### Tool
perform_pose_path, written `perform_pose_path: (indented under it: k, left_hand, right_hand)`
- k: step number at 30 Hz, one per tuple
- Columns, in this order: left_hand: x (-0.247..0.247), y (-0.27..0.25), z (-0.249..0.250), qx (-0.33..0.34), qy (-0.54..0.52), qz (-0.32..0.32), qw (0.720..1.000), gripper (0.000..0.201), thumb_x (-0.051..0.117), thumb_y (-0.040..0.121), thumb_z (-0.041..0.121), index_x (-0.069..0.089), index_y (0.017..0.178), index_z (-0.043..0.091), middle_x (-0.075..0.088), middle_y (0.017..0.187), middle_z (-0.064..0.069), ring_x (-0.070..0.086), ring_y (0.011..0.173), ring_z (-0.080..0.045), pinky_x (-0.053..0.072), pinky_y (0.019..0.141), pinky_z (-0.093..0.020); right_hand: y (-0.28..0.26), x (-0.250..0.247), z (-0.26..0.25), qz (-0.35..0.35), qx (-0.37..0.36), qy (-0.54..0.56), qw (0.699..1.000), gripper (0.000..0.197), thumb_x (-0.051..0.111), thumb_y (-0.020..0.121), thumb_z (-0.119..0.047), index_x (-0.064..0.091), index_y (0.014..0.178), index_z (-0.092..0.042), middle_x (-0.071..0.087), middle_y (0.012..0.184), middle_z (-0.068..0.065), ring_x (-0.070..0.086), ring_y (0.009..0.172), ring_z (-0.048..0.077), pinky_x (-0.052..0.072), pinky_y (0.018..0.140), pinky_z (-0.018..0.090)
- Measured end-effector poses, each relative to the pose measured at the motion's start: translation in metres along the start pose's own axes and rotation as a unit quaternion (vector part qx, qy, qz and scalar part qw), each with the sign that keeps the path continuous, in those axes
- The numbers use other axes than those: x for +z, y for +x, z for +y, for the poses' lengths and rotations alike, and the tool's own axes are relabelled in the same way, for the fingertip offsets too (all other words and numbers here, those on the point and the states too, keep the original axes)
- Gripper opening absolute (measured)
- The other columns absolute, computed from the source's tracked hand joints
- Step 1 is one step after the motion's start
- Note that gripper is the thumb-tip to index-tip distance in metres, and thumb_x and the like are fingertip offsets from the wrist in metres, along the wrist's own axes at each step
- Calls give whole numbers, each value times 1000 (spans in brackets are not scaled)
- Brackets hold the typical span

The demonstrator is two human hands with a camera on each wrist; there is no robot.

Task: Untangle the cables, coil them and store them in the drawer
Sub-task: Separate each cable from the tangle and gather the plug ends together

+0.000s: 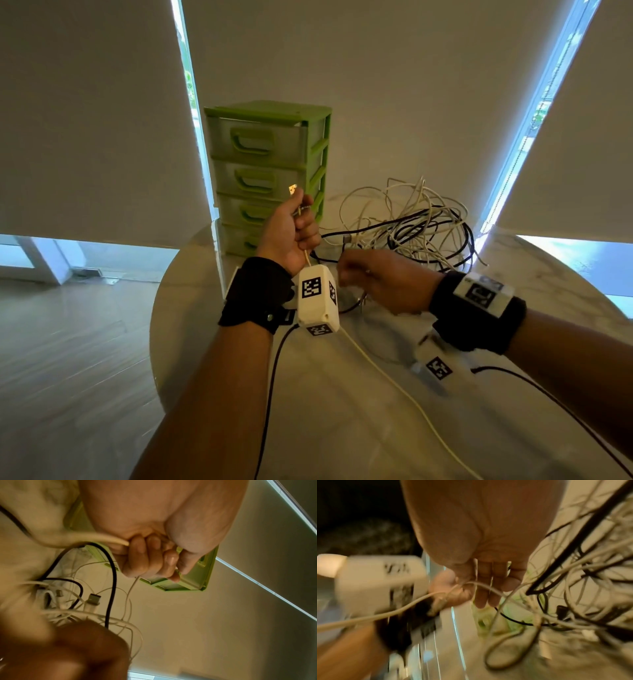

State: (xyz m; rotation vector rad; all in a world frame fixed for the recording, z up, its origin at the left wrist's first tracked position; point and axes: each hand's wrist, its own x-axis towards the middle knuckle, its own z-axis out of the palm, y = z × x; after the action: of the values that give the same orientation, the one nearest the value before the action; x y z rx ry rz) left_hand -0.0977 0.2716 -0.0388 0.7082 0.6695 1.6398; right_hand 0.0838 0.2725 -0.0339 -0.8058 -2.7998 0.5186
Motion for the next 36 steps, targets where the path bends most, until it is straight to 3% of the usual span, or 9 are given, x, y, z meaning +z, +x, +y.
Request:
perform_pose_path:
  k: [2,6,11,15,21,25,30,33,36]
  left_hand:
    - [1,-1,2,2,-16,5,1000,34,36,102,35,47,76,16,28,41,9,22,31,-4,20,31,-18]
    - [2,-2,4,-5,-40,13,999,36,35,103,37,47,75,17,28,40,9,22,31,-5,21,31,-18]
    - [-3,-1,9,-12,-86,0,996,38,33,103,37,48,74,17,28,40,9,23,30,-5,21,29,-18]
    - [6,-1,-2,-16,34,8,999,34,37,102,36,52,81,14,29,42,9,21,32,-4,19,31,-18]
    - [32,-9,-24,-8,66,-53,996,33,48,93,44,61,87,14,44,64,5,23,43,-4,18,42,-18]
    - [37,-10,-30,44,94,11,995,32,43,100,38,58,81,16,46,62,6,32,47,-5,26,43,-18]
    - [32,-6,-16,53,-73,3,996,34,36,102,38,47,75,19,53,63,5,44,54,-8,35,53,-23]
    - [27,-6,-8,46,-160,-22,986,33,36,102,34,49,76,18,45,53,7,46,54,-9,41,64,-27]
    - [23,-4,-3,54,-192,-28,980,32,34,104,29,51,80,16,32,47,8,31,41,-5,34,45,-18]
  right_hand:
    - [-2,-13,0,62,53,93,992,17,41,102,-19,55,91,-19,64,78,-10,54,66,-3,43,64,13]
    - [-6,-21,10,125,97,181,971,21,41,102,-18,56,90,-11,63,67,-1,60,64,16,53,66,35]
    - [-2,-19,23,202,158,140,956,20,43,101,-22,56,88,-14,57,65,0,52,50,9,42,47,17]
    - [7,-23,12,311,166,296,888,18,41,102,-23,52,89,-18,49,65,2,45,47,7,39,43,20]
    - [17,-23,-18,276,127,296,906,19,39,103,-23,51,98,-9,55,60,-3,48,38,4,40,38,19]
    - [13,-22,-19,216,109,280,929,24,40,103,-27,53,100,-7,56,56,3,50,42,11,41,42,23]
    - [-1,-20,-9,36,60,185,980,29,45,100,-34,58,79,-20,59,63,4,50,58,20,43,60,33]
    - [-5,-32,4,6,73,146,987,24,52,97,-33,63,89,-13,60,64,-4,54,59,10,47,63,28]
    - [-11,-49,20,17,106,96,990,17,58,93,-35,66,84,-22,61,66,-9,55,59,3,45,62,21]
